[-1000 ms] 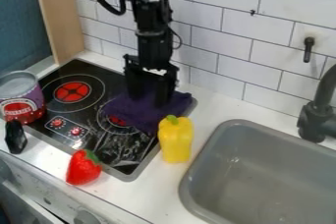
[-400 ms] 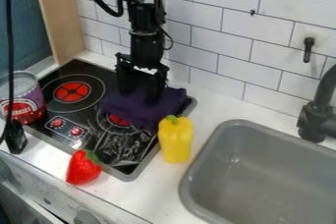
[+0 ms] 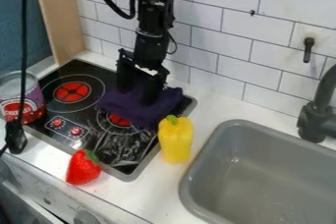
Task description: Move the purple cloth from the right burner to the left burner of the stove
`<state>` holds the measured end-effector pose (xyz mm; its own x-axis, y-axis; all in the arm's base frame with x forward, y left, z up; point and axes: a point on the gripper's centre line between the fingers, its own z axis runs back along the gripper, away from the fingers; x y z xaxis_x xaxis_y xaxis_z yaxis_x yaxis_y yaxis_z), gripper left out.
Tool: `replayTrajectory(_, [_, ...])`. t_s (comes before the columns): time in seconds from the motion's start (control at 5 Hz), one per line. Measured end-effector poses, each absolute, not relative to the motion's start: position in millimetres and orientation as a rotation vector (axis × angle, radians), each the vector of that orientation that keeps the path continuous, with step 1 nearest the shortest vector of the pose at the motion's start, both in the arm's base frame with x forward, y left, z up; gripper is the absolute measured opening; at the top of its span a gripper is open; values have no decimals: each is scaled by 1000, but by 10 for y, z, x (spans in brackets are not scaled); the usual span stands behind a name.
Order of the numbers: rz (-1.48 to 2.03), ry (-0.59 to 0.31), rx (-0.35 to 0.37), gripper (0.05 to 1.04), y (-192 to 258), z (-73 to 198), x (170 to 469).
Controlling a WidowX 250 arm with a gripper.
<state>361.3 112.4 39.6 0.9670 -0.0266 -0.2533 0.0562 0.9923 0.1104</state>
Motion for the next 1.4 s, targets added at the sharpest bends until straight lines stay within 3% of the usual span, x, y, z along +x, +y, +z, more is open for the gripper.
replayTrajectory(0.4, [122,305,193,1001,1870,462,3459])
replayTrajectory(0.6, [138,328,218,1001,1993,469,3437])
replayTrajectory(0.8, [121,316,187,1001,2001,457,3439])
replayTrajectory(1.0, [93,233,134,1001,1921,547,3475])
replayTrajectory(1.4, [108,32,63,1001,1802,1259,3318])
